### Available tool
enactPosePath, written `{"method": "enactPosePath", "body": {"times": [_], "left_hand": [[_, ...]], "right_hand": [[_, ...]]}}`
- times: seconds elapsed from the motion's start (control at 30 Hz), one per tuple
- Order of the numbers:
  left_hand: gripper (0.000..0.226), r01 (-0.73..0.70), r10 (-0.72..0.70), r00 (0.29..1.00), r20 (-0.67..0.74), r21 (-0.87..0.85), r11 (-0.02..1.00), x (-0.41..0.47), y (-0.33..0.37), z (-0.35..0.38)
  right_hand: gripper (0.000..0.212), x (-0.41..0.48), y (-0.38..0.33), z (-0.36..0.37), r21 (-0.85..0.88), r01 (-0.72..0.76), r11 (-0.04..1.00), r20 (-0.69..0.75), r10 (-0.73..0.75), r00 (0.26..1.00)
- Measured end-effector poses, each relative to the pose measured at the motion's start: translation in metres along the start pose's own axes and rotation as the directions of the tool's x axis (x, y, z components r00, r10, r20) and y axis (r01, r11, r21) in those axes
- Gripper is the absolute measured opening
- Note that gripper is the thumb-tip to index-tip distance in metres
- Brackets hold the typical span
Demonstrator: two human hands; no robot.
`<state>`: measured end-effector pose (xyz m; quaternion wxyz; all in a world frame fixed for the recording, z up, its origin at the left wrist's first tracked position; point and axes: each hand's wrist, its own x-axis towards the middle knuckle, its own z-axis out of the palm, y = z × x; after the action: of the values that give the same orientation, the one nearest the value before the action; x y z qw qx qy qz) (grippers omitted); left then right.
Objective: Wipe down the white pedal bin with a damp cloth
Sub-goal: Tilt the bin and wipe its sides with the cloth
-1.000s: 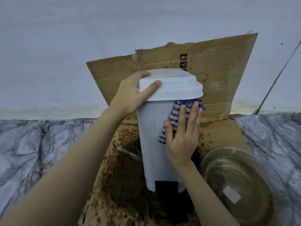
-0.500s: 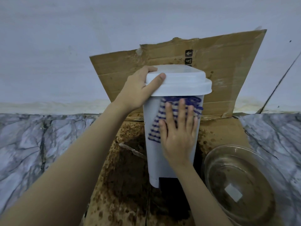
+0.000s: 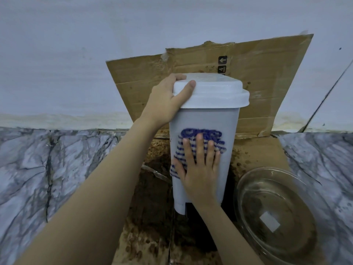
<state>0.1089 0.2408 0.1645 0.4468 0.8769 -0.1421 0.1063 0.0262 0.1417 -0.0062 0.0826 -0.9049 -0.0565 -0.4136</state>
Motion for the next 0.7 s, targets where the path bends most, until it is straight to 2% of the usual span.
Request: {"method": "enactPosePath", "body": {"times": [0.23,0.3,0.37,0.43,0.47,0.5,0.53,0.6,0.7], "left_hand": [[0.055,0.016,-0.017,1.000,-0.009,-0.022,1.000,-0.003,-0.002,-0.001],[0.054,0.012,-0.013,1.000,-0.018,-0.022,1.000,-0.003,-0.003,0.000],[0.054,0.012,-0.013,1.000,-0.026,-0.025,1.000,-0.003,-0.003,0.001],[0.052,0.013,-0.014,0.999,-0.040,-0.031,0.999,-0.002,-0.003,0.002],[0.051,0.013,-0.015,0.999,-0.047,-0.038,0.999,-0.003,-0.003,0.003],[0.051,0.015,-0.017,0.998,-0.055,-0.046,0.999,-0.003,-0.004,0.003],[0.050,0.018,-0.021,0.998,-0.063,-0.054,0.998,-0.003,-0.004,0.004],[0.049,0.021,-0.026,0.997,-0.079,-0.060,0.998,-0.003,-0.004,0.006],[0.047,0.020,-0.026,0.995,-0.097,-0.064,0.998,-0.003,-0.004,0.007]], "right_hand": [[0.060,-0.077,0.016,-0.005,0.000,0.137,0.991,0.266,-0.132,0.955],[0.060,-0.091,0.026,-0.009,0.013,0.120,0.993,0.306,-0.118,0.945],[0.064,-0.096,0.031,-0.011,0.034,-0.021,0.999,0.366,0.007,0.931],[0.073,-0.095,0.032,-0.017,0.103,-0.283,0.954,0.412,0.218,0.885],[0.079,-0.090,0.032,-0.020,0.177,-0.446,0.877,0.434,0.337,0.835],[0.084,-0.082,0.033,-0.024,0.250,-0.602,0.758,0.494,0.435,0.753],[0.086,-0.074,0.034,-0.028,0.319,-0.687,0.654,0.543,0.467,0.697],[0.087,-0.058,0.035,-0.031,0.445,-0.691,0.569,0.501,0.481,0.719],[0.082,-0.018,0.033,-0.031,0.572,-0.591,0.568,0.328,0.502,0.800]]}}
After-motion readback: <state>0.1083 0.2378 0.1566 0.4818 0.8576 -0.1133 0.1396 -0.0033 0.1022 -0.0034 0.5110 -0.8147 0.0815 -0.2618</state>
